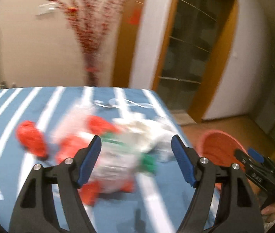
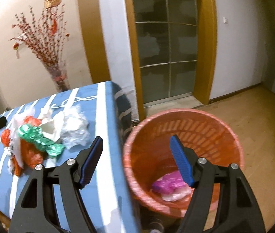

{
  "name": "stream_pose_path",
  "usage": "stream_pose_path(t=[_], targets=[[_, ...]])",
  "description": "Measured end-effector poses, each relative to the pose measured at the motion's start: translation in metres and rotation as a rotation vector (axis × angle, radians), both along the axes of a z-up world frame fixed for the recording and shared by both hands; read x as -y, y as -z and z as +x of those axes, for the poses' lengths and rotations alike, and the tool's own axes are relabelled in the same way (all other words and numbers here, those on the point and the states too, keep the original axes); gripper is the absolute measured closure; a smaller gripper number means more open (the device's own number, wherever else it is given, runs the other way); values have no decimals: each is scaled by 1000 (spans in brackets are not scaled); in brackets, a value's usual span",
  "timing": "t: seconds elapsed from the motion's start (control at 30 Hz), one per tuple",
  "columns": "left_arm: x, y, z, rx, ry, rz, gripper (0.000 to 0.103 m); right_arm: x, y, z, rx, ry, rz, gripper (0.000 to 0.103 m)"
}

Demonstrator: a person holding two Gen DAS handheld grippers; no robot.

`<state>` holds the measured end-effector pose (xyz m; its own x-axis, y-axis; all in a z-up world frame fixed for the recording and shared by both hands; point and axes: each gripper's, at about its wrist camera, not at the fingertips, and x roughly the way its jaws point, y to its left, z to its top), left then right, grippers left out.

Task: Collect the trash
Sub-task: 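Grasp the orange bag with the left tool while the right tool grasps a clear bag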

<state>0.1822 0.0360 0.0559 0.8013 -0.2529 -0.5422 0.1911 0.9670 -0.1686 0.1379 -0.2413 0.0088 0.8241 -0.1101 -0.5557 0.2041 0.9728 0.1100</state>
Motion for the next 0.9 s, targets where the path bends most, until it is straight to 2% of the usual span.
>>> stream_pose_path(t=[0.1,0.3,0.43,0.67,0.9], targets=[[-52,0,8,3,-134,22,28,-17,1,9,1,-30,-6,33],[-129,23,41,-61,-315,12,28,-45,9,32,-21,-87,-13,32],[-153,45,71,-128,-364,6,28,-58,16,44,-39,-111,-15,33],[-167,81,116,-232,-403,6,29,-66,23,65,-61,-114,-15,33],[-176,96,125,-273,-412,-6,43,-75,30,83,-80,-131,-19,33]])
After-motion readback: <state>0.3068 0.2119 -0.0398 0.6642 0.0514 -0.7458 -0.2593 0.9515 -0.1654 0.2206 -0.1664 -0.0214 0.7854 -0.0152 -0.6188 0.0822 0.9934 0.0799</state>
